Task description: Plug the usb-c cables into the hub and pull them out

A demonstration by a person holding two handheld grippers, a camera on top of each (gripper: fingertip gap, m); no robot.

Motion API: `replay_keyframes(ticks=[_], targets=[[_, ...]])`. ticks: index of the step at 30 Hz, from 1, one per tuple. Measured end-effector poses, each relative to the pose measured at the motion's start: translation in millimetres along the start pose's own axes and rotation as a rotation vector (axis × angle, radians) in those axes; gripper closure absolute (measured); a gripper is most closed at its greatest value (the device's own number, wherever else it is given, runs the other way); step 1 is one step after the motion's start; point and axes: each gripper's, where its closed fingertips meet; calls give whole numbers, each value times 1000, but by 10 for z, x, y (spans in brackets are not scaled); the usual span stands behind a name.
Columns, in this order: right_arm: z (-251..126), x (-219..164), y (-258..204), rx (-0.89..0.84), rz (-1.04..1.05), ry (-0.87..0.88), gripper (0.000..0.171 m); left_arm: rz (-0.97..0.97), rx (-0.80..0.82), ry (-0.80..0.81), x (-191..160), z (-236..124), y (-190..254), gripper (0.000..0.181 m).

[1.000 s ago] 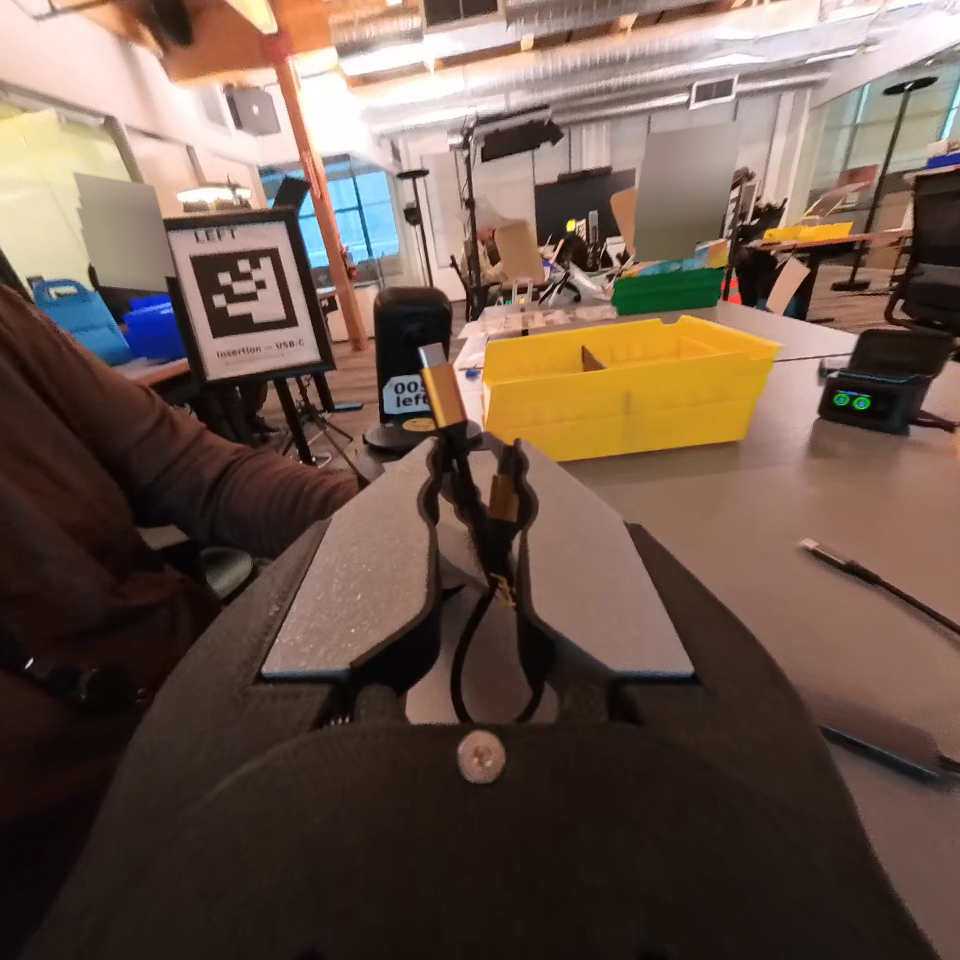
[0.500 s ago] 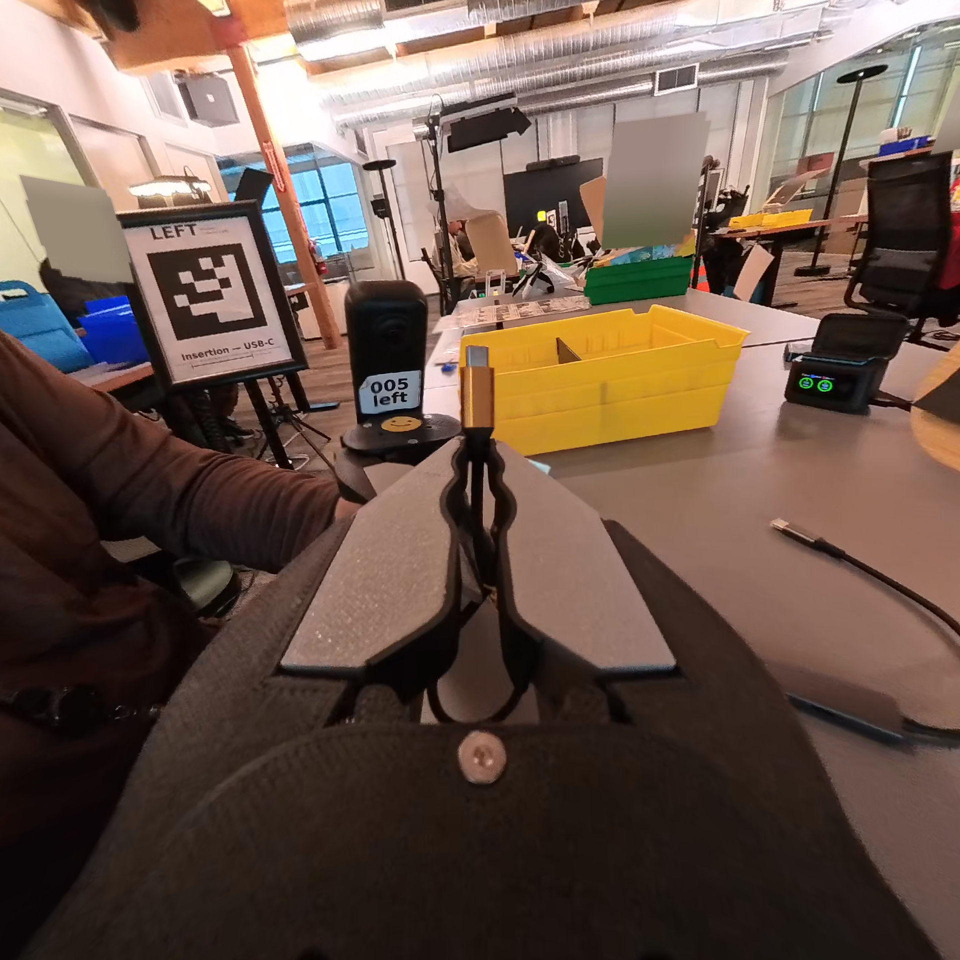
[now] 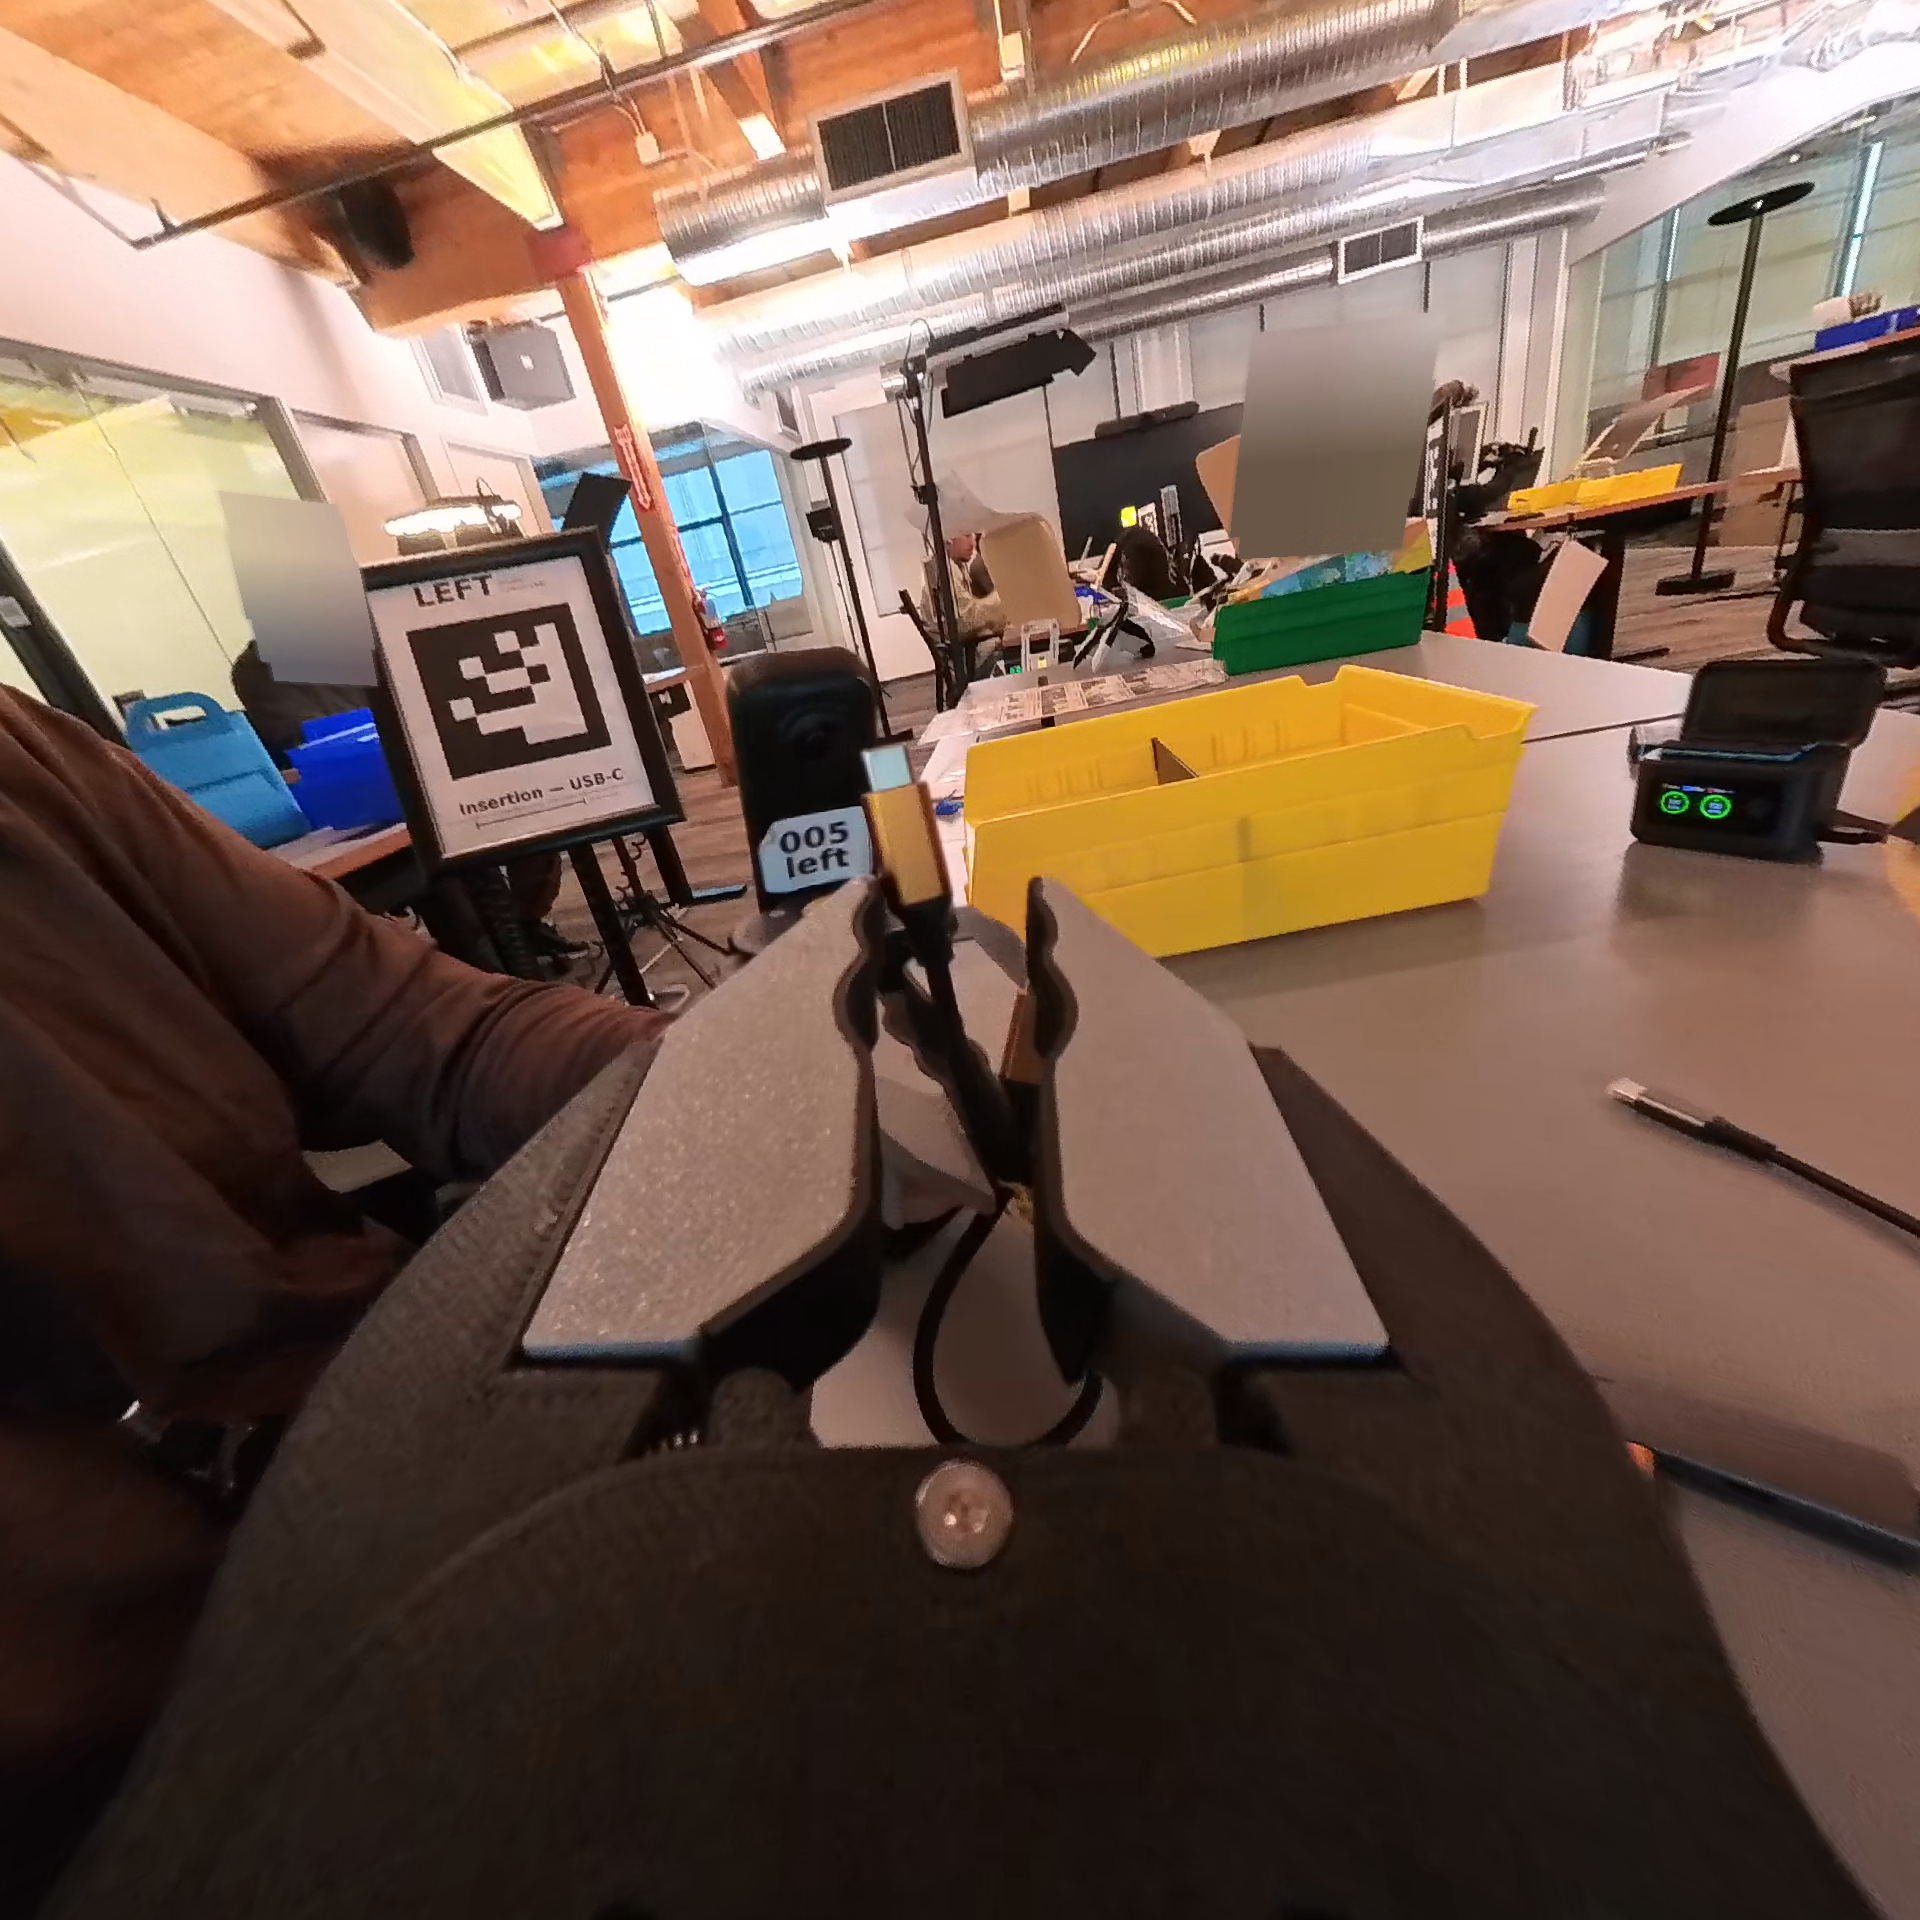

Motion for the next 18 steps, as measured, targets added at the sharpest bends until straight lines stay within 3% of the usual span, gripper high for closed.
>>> replay_keyframes(ticks=[2, 3, 9, 13, 18], targets=[[31, -38, -3, -9, -13, -19, 152, 20, 5, -9, -8, 11, 4, 177], [44, -50, -10, -13, -24, -25, 163, 24, 3, -14, -13, 17, 11, 177], [98, -106, -48, -61, -120, -75, 163, 10, 9, -8, -8, 9, -12, 175], [40, -117, 184, -216, -167, -110, 163, 71, 170, 26, 60, -114, -227, 146], [-170, -78, 427, -489, -256, -239, 163, 177, 435, 103, 202, -443, -508, 145]])
Point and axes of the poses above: each gripper's, where its closed fingertips meet, z out along the fingers, x out of its top, y = z × x across the jaws, and after that the axes turned 9 degrees about -x, right-handed
